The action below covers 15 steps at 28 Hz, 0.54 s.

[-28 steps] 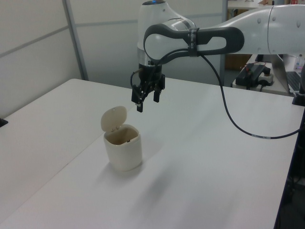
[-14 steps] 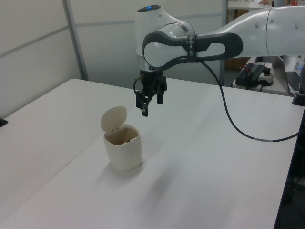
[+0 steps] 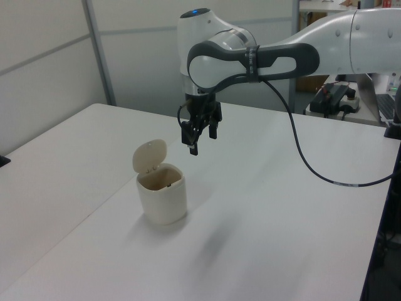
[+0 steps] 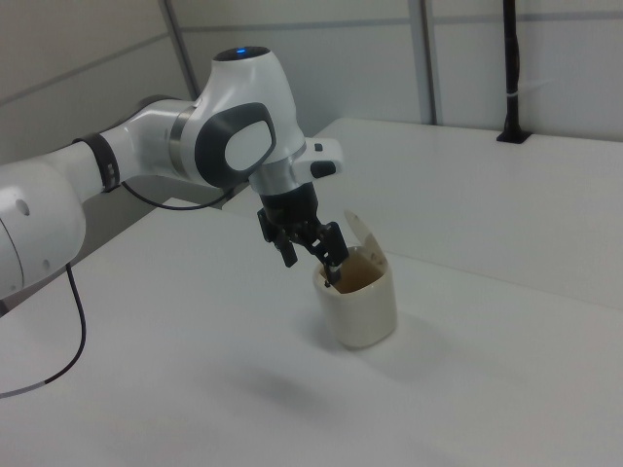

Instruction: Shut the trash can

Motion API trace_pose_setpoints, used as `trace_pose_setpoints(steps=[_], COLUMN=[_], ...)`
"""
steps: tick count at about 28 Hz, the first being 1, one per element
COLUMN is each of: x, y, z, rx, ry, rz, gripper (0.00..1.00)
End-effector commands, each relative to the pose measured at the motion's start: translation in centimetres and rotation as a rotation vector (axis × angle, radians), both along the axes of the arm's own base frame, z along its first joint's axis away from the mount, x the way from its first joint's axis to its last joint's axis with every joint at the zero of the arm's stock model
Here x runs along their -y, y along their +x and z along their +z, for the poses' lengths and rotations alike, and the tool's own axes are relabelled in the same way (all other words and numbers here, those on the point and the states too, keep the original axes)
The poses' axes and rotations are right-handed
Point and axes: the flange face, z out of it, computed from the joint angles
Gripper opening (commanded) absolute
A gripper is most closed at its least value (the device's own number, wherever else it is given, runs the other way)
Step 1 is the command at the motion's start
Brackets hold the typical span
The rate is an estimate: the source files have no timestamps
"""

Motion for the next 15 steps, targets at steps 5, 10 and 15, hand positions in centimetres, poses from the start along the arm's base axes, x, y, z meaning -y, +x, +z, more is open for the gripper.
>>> trace_pose_setpoints(steps=[5, 10, 15], x=[0.17, 0.15, 0.15], y=[-0.5, -0.5, -0.5], z=[0.26, 0.26, 0.26], rx=[-0.021, -0.021, -0.021], ry=[-0.019, -0.018, -0.018], rz=[0.057, 0.066, 0.066], gripper=[1.0, 1.0, 1.0])
